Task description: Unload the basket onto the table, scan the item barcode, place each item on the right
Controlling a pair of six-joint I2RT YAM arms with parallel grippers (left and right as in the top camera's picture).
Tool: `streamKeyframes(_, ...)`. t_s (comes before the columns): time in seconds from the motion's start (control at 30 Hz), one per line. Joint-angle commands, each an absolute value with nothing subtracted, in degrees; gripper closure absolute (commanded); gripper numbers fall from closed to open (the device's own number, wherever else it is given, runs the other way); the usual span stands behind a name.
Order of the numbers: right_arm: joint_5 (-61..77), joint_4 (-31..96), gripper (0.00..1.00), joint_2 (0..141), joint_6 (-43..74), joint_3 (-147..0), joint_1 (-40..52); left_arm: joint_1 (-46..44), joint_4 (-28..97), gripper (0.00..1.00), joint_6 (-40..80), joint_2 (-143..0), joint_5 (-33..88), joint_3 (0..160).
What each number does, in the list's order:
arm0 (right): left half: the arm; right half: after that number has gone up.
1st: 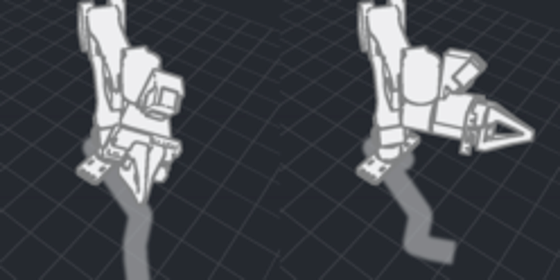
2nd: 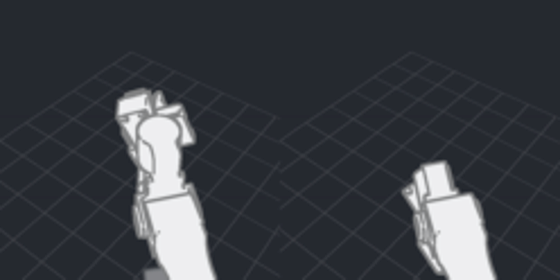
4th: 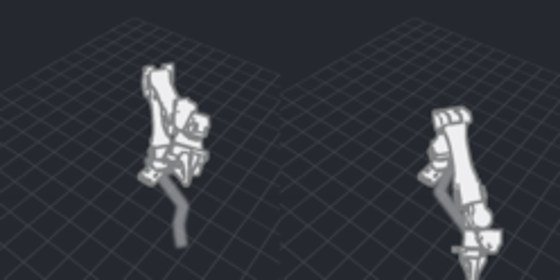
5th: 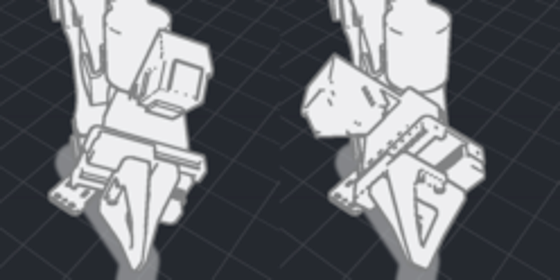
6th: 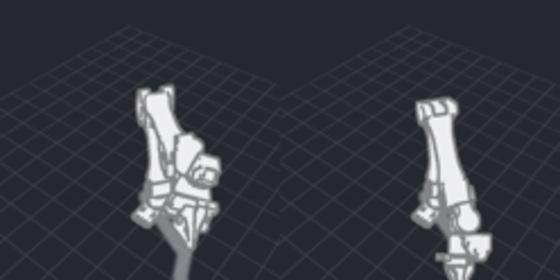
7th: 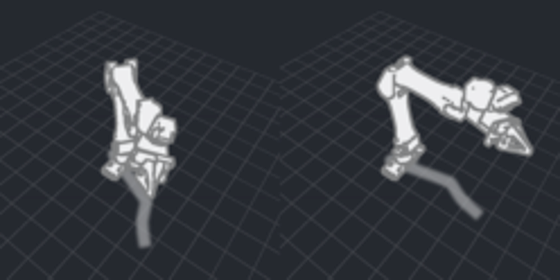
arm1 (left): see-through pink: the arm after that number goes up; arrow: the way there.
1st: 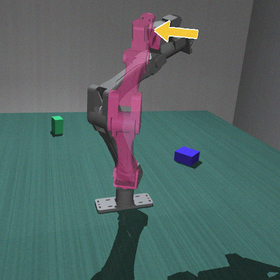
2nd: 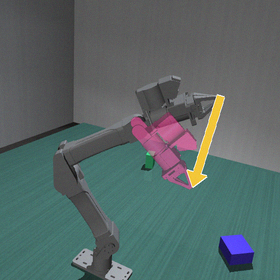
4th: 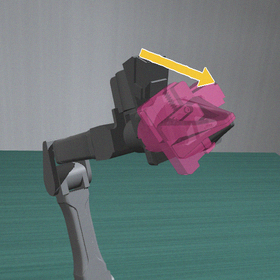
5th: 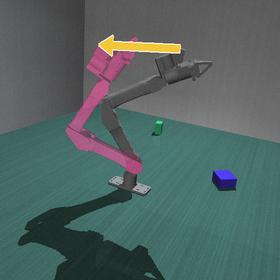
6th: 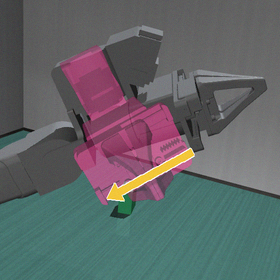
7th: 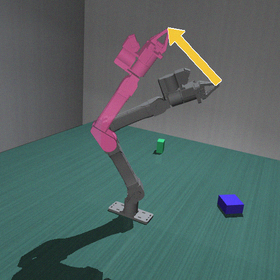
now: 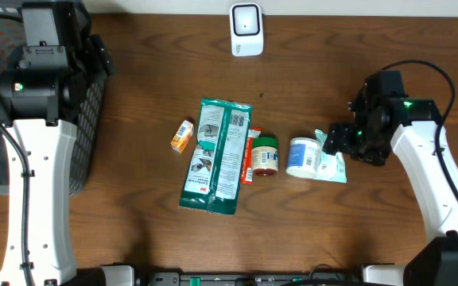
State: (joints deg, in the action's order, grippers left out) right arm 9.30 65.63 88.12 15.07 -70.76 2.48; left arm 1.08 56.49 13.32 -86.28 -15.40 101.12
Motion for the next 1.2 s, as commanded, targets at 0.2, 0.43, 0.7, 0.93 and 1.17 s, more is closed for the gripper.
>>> streamKeyframes(0.2,9.78,65.25,0.2,87.99,15.14,-70.61,2.35,1.32,56.45,0.1,13.43,-86.37,-16.34,101.49)
streamKeyframes(0.43,9.78,65.6,0.16,87.99,15.14,-70.59,2.35,1.32,56.45,0.1,13.41,-86.37,-16.34,101.49)
streamKeyframes(0.7,11.94,66.19,0.14,87.99,15.16,-70.59,2.35,1.32,56.45,0.1,13.43,-86.37,-16.34,101.49)
streamKeyframes(0.93,12.32,67.51,0.13,87.99,15.16,-70.57,2.35,1.32,56.45,0.1,13.43,-86.37,-16.34,101.49)
streamKeyframes(1.17,12.32,67.72,0.12,87.99,15.16,-70.48,2.46,1.32,56.45,0.1,13.43,-86.37,-16.34,101.49)
